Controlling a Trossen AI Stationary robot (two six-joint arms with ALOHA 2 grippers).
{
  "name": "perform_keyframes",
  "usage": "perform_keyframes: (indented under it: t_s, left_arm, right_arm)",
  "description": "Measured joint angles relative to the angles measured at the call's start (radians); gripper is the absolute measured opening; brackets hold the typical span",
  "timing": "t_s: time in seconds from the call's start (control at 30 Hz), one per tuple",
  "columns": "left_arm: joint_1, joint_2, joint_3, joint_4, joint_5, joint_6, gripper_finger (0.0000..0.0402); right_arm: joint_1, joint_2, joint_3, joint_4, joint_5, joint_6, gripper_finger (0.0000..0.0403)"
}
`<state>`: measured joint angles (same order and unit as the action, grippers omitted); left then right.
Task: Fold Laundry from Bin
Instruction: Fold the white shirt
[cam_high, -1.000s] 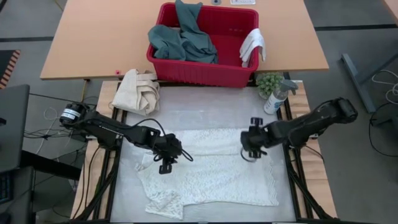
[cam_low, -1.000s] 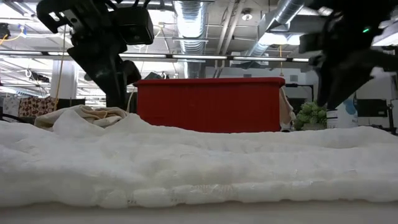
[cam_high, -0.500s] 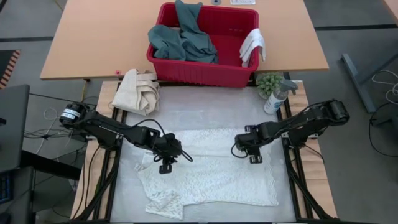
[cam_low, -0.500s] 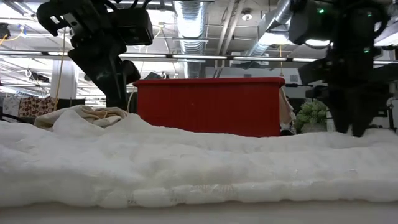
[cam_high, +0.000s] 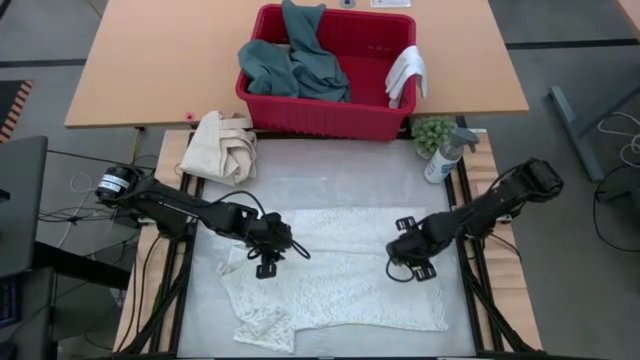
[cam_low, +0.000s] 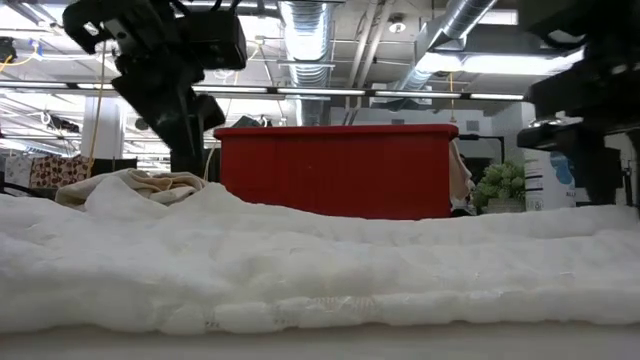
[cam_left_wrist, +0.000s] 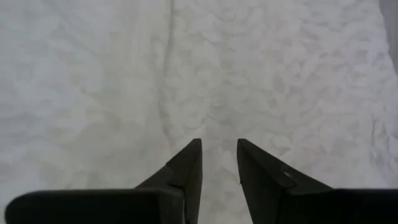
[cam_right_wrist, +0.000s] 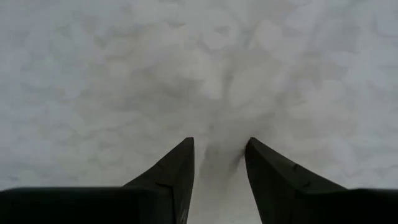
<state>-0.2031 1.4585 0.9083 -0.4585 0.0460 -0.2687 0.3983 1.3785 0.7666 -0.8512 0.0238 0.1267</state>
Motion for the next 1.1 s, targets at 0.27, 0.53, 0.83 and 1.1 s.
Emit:
perform_keyframes:
  t_s: [0.27, 0.53, 0.83, 1.1]
  left_arm:
    - [0.029, -0.021, 0.087, -0.04, -0.07, 0.085, 0.0088]
    - [0.041, -0.019, 0.038, -0.024, -0.07, 0.062, 0.0088]
    - [0.038, -0.053, -0.003, -0.025, -0.051, -0.012, 0.0088]
    - [0.047, -0.227, 0.011, -0.216, -0.102, 0.007, 0.0088]
  right_arm:
    - [0.082, 0.0, 0.001, -0.008, 0.066, 0.031, 0.0165]
    - [0.069, -0.022, 0.001, -0.006, 0.083, 0.132, 0.0166]
    - [0.125, -0.026, 0.001, 0.019, 0.085, 0.138, 0.0166]
    - [0.123, -0.026, 0.009, 0.019, 0.106, 0.113, 0.0166]
